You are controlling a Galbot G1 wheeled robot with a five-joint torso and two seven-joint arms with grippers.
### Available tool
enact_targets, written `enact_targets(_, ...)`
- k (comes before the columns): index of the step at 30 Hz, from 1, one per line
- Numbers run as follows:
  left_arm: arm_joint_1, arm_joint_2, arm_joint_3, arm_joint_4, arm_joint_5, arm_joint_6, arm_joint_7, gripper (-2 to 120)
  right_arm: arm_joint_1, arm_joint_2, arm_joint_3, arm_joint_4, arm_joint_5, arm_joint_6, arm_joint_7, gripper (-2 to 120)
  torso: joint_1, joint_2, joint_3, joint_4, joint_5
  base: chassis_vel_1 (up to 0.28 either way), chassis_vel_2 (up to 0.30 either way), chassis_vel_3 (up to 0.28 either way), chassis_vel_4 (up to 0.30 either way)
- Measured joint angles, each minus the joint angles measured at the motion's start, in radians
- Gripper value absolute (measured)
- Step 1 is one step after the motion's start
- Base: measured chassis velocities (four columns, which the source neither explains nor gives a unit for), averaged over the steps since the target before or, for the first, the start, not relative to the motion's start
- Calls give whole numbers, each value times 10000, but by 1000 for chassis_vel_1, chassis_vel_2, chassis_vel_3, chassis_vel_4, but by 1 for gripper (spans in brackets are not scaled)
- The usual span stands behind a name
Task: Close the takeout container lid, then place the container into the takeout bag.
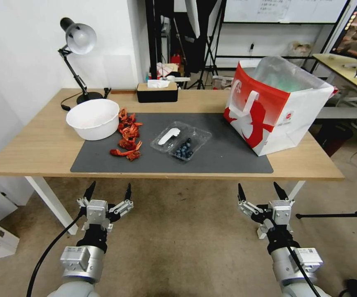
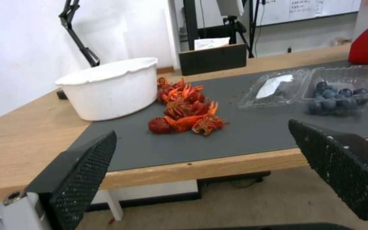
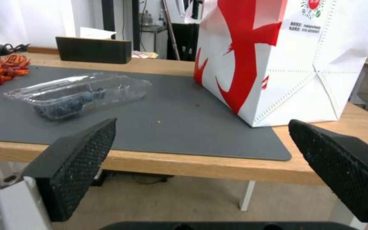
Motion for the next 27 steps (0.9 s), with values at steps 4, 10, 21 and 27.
enact_targets(4, 0, 0, 0, -1, 0, 0, 0, 100, 0, 0, 0, 0, 0, 0, 0, 100, 0, 0, 0, 0, 0, 0, 0, 0, 0)
enact_targets(10, -1, 0, 0, 0, 0, 0, 0, 100, 0, 0, 0, 0, 0, 0, 0, 100, 0, 0, 0, 0, 0, 0, 0, 0, 0)
enact_targets(21, 28, 216, 252, -176, -285, 51, -459, 100, -861, 521, -746, 599, -1055, 229, -205, 100, 2, 0, 0, 0, -2, 0, 0, 0, 0)
enact_targets(27, 178, 1141, 1365, -992, -1506, 356, -2409, 100, -1828, 1075, -1518, 1299, -2188, 703, -460, 100, 1, 1, -2, 1, -2, 0, 0, 0, 0)
